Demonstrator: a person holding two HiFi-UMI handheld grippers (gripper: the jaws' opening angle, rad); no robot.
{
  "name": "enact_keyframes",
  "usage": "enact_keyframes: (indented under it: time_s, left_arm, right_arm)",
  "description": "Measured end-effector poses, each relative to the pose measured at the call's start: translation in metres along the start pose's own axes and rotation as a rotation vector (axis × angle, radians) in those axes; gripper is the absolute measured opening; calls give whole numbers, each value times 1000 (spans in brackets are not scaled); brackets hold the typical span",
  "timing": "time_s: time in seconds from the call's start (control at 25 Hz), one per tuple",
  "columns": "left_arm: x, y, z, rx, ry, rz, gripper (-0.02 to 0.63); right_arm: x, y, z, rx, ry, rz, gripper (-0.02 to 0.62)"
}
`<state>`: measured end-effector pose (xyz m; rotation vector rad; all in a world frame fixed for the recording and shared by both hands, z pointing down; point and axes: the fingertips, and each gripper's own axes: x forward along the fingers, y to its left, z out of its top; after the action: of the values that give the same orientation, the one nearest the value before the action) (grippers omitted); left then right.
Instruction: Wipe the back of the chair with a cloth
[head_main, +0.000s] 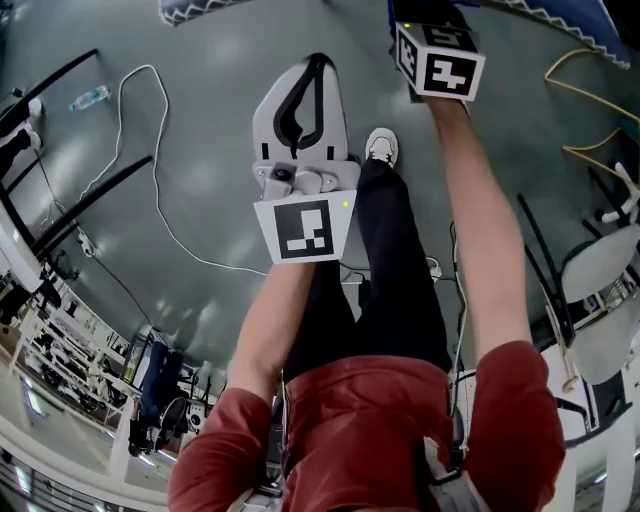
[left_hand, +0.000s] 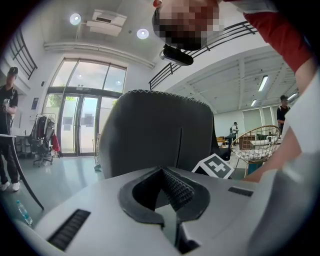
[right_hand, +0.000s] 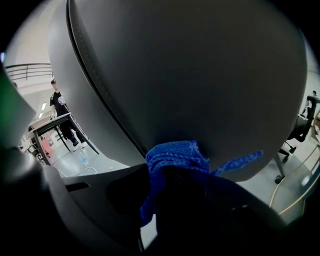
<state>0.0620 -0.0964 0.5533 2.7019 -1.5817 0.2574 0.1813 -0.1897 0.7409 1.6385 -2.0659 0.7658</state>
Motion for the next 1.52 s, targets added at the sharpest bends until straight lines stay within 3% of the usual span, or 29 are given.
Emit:
enact_keyframes:
  time_s: [0.32, 0.72, 1.04, 1.32, 1.52]
  left_arm:
    - [2, -5, -10, -9, 5, -4, 11]
    - [-11, 15, 2, -1, -10, 2, 11]
    - [-26, 39, 44, 3, -29, 1, 11]
    - [-64, 38, 101, 29, -20, -34, 11]
    - [-92, 37, 126, 19, 68, -22, 11]
  right_arm:
    - [34, 0, -28, -29, 57, -5, 60]
    - [13, 4, -25, -2, 54, -45, 60]
    - [-64, 42, 21, 21, -18, -52, 58]
    - [-168, 91, 55, 83, -10, -6, 59]
    - [-229, 120, 106, 66, -78, 25, 59]
